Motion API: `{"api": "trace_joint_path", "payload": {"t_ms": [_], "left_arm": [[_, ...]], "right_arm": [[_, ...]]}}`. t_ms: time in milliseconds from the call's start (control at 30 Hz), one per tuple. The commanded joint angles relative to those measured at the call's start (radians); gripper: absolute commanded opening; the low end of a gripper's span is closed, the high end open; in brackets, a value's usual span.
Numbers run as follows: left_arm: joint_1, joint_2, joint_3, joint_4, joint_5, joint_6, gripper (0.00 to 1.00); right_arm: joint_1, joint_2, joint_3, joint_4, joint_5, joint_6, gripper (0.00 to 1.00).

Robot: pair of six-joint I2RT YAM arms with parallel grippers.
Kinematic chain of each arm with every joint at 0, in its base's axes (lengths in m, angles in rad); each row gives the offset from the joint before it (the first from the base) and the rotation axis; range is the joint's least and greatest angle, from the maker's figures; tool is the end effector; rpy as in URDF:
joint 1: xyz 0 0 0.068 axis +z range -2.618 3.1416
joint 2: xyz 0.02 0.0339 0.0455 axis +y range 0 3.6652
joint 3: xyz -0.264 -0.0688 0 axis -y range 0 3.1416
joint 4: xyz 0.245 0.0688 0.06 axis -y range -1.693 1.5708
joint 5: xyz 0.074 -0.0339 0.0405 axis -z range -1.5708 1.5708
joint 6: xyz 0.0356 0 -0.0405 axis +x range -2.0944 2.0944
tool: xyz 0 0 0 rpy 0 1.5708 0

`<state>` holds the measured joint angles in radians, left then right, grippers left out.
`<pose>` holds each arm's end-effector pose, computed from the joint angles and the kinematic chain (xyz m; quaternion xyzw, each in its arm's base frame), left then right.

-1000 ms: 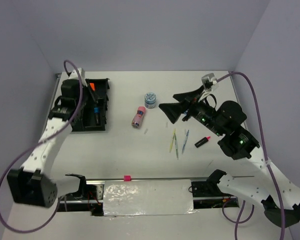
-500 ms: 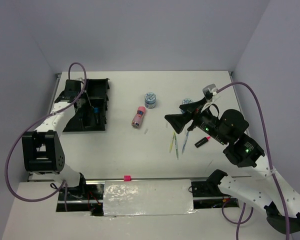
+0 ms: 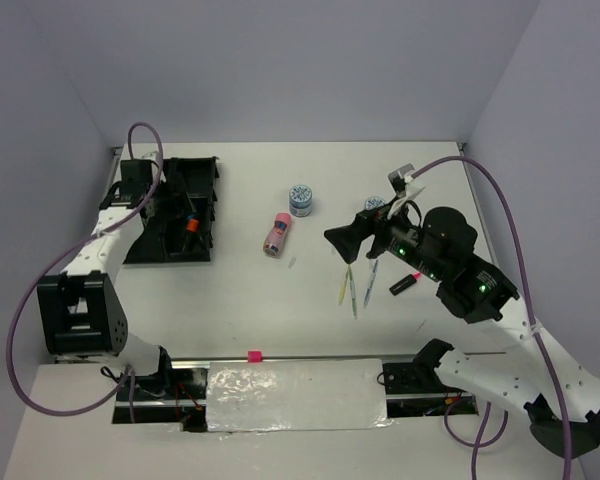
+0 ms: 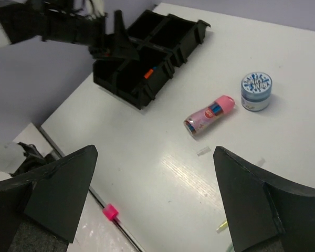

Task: Sort the stationery into containers
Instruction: Place the pen in the storage box, then pick up the pen from the center of the board.

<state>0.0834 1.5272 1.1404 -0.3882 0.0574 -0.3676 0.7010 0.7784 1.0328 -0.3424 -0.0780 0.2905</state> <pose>0.3353 0.0260 0.2637 -0.1952 0.9007 -0.0810 0.3797 0.1229 0.1073 0.4090 -0.1760 0.7161 0.3463 0.5799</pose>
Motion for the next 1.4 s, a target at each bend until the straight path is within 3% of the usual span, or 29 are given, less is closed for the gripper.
{"api": "trace_joint_path", "payload": {"t_ms": [0, 67, 133, 200, 333, 433, 600, 700, 933, 1367], "left_arm": [[-0.008, -0.139, 0.001, 0.028, 0.081, 0.001, 0.93], [-0.064, -0.189, 0.001, 0.009, 0.065, 0.016, 0.99], [-0.141, -0.258, 0.010, -0.066, -0.051, 0.027, 0.99], [-0.244, -0.323, 0.006, -0.131, -0.163, 0.003, 0.99], [-0.342, -0.412, -0.057, -0.198, -0.205, -0.019, 0.99], [-0.388, -0.478, -0.125, -0.230, -0.211, -0.010, 0.99], [-0.393, -0.614, -0.313, -0.152, -0.257, -0.017, 0.99], [-0.405, -0.630, -0.304, -0.158, -0.264, 0.016, 0.99], [-0.436, -0.634, -0.300, -0.156, -0.211, 0.027, 0.99], [-0.491, -0.665, -0.312, -0.143, -0.182, 0.035, 0.99]], "right_arm": [[-0.005, 0.041, 0.081, -0.136, 0.099, 0.007, 1.00], [-0.014, 0.086, 0.081, -0.220, 0.177, 0.059, 1.00], [-0.058, 0.114, 0.002, -0.315, 0.195, 0.114, 1.00], [-0.090, 0.122, -0.095, -0.307, 0.185, 0.238, 1.00], [-0.107, 0.087, -0.313, -0.317, 0.315, 0.455, 1.00], [-0.138, 0.032, -0.344, -0.407, 0.437, 0.574, 1.00], [-0.372, -0.025, -0.381, -0.437, 0.422, 0.645, 1.00], [-0.464, 0.014, -0.415, -0.396, 0.458, 0.653, 0.99], [-0.479, 0.289, -0.327, -0.392, 0.558, 0.754, 0.94], [-0.489, 0.596, -0.237, -0.302, 0.561, 0.806, 0.77]]}}
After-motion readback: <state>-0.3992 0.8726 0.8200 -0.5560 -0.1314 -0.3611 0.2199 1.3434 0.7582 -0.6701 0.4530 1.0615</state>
